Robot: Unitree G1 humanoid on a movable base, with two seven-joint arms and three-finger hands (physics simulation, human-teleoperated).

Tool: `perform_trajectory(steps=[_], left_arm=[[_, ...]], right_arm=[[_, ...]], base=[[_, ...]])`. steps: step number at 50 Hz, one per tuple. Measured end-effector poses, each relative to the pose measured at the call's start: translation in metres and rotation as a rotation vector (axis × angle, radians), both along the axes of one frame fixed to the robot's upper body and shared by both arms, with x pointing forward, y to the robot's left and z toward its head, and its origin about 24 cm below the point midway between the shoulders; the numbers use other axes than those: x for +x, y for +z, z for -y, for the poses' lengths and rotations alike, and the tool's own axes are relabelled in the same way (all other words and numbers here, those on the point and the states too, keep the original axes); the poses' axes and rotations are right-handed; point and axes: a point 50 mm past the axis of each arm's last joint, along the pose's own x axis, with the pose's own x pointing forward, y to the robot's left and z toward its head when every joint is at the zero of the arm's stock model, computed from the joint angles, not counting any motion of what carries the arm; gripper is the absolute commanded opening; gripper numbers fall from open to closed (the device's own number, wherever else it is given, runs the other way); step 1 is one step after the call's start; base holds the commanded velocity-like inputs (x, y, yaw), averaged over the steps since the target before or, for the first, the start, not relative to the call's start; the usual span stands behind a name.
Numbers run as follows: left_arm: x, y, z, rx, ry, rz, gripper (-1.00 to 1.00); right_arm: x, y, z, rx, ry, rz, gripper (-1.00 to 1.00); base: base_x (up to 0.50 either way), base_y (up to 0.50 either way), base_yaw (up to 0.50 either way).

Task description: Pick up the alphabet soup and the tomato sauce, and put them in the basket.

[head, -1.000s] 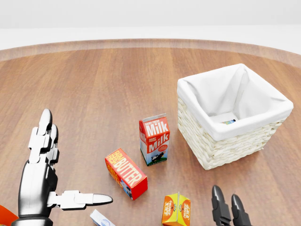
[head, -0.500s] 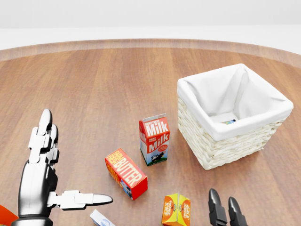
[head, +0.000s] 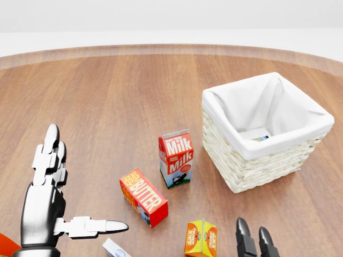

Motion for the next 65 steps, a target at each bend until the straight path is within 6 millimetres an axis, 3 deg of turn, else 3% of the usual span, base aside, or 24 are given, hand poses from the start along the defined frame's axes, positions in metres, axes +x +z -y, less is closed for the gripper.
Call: perform_trajectory(steps=[33, 35, 36, 65], left_arm=[[0.0, 0.0, 0.0, -0.001, -0.001, 0.001, 1.0], [0.0, 0.0, 0.0, -0.001, -0.001, 0.001, 1.0], [0.0, 0.0, 0.0, -0.001, -0.001, 0.0, 1.0], [-0.001, 0.0, 0.0, 0.0, -0.001, 0.001, 1.0]], right_arm=[[-0.004, -0.013, -0.002, -0.035, 0.014, -0.03, 1.0], [-0.004, -0.014, -0.002, -0.037, 0.015, -0.033, -0.84], [-0.005, -0.014, -0.002, -0.038, 0.016, -0.034, -1.0], [-0.009, -0.011, -0.003, -0.032, 0.04, -0.055, -1.0]], base=[[0.0, 0.0, 0.0], [0.0, 0.0, 0.0], [0.0, 0.0, 0.0], [0.0, 0.0, 0.0]])
